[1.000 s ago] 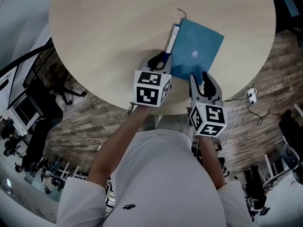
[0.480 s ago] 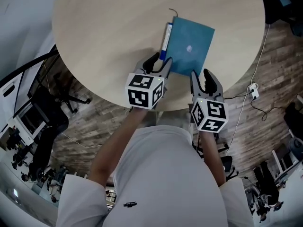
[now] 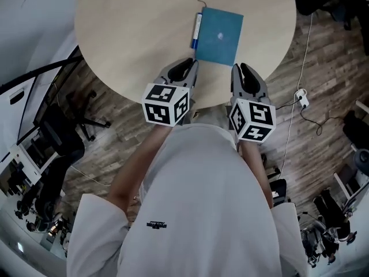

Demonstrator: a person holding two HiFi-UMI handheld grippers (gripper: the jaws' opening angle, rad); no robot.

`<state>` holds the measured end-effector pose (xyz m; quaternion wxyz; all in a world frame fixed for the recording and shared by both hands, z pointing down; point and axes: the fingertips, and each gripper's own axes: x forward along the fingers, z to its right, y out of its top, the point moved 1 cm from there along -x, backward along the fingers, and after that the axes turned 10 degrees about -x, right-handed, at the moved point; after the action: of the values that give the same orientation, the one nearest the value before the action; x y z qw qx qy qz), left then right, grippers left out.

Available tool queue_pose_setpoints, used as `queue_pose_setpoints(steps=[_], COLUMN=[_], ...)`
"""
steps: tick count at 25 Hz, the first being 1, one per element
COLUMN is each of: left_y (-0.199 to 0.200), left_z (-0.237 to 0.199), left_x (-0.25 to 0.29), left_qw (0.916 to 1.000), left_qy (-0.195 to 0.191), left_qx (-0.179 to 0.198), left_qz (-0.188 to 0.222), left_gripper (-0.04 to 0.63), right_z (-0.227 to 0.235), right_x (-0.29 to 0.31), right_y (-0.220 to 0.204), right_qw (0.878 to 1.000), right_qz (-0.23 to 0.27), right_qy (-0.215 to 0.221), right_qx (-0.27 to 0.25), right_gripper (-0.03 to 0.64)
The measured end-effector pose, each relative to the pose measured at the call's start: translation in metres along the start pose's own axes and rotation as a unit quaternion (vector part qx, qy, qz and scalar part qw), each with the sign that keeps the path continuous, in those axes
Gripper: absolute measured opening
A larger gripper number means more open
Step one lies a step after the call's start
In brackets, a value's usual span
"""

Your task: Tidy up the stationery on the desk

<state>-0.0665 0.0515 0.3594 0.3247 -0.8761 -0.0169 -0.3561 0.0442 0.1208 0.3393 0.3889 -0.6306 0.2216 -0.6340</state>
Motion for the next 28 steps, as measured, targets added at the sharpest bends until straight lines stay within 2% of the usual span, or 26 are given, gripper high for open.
queue_pose_setpoints(steps=[5, 10, 14, 19, 28], left_y=[-0.005, -0.012, -0.018, -0.027, -0.042], left_z=[0.013, 0.041, 0.061, 0.066, 0.063], left_x=[-0.062, -0.107, -0.124, -0.147, -0.169], left_qw=[0.9996, 0.9976, 0.9953, 0.9913, 0.9899], left_qy=[-0.005, -0.022, -0.046, -0.067, -0.078], left_qx=[0.001, 0.046, 0.073, 0.102, 0.104], left_qz=[0.029, 0.046, 0.045, 0.05, 0.057], left_gripper=[0.038, 0.031, 0.031, 0.031, 0.031], right_z=[-0.037, -0.065, -0.077, -0.104, -0.122], right_x=[-0.05, -0.093, -0.116, -0.138, -0.153], right_y=[0.009, 0.015, 0.021, 0.021, 0.006], right_qw=[1.0, 0.998, 0.997, 0.994, 0.994], right_qz=[0.025, 0.051, 0.077, 0.091, 0.091], right_qy=[0.001, -0.008, -0.021, -0.031, -0.045], right_qx=[-0.011, -0.031, -0.017, -0.043, -0.034], right_gripper=[0.087, 0.087, 0.087, 0.061, 0.058])
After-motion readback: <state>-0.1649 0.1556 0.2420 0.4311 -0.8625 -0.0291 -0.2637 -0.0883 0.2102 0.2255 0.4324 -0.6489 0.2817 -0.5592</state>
